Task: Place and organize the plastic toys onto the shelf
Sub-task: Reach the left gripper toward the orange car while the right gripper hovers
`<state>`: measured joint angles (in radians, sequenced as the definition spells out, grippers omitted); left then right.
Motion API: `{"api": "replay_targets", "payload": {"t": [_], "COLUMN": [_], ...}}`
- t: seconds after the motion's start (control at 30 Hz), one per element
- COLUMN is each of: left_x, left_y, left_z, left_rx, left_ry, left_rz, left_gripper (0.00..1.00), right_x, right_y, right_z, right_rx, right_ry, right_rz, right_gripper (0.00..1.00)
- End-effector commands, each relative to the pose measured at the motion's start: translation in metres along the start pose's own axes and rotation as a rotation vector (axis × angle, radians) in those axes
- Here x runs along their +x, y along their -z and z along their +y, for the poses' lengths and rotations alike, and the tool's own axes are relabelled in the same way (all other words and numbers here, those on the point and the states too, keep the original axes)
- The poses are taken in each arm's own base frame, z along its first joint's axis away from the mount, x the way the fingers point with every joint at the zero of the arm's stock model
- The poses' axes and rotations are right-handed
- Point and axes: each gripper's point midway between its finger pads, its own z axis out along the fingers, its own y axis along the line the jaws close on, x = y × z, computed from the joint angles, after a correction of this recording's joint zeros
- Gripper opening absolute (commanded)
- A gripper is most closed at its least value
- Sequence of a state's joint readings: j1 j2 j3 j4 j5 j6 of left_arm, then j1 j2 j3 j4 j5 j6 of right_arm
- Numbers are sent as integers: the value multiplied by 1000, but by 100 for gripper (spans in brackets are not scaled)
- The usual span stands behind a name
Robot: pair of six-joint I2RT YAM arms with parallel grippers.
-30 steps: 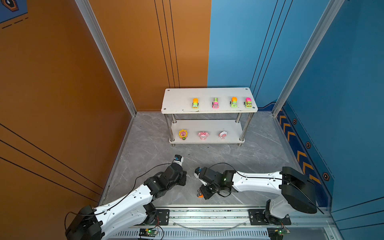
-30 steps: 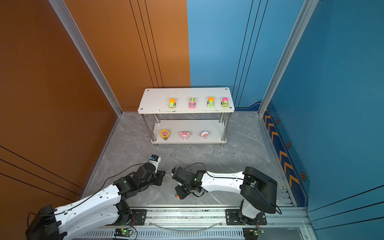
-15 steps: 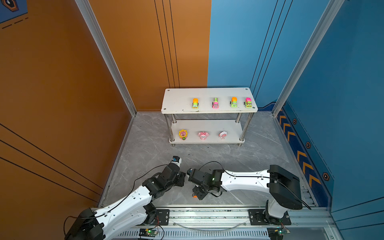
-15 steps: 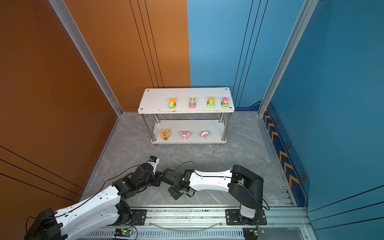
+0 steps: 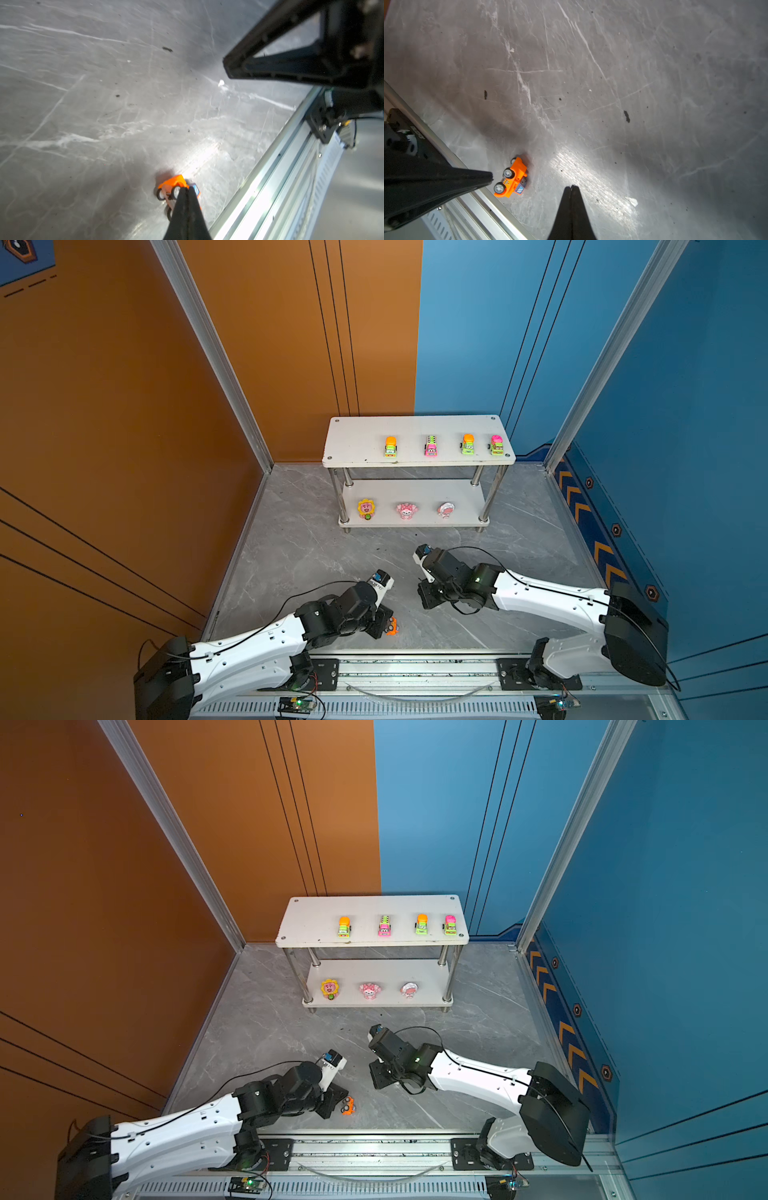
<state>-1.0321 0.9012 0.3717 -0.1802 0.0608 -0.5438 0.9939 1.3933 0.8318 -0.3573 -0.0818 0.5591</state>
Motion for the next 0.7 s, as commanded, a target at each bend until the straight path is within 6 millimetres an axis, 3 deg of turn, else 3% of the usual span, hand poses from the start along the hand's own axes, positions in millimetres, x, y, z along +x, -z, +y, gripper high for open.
{"api": "replay_targets", "payload": {"t": [0.0, 0.17, 0.47, 0.67], "left_x": [5, 14, 43, 46], "left_y": [3, 2, -3, 3], "left_z": [-9, -9, 21, 33], "left_rx": [12, 7, -69, -86], "left_ry": [-5, -4, 58, 92], "left_rz": [38, 53, 67, 26], "left_gripper": [0, 0, 0, 0], "right_x": [6, 7, 7, 3], "right_y": [-6, -9, -7, -4], "right_z": [0, 0, -4, -5], "right_rx": [-17, -12, 0, 8], "right_ry": [-37, -38, -35, -34], "right_rz": [14, 23, 24, 21], "right_gripper": [0, 0, 0, 0]}}
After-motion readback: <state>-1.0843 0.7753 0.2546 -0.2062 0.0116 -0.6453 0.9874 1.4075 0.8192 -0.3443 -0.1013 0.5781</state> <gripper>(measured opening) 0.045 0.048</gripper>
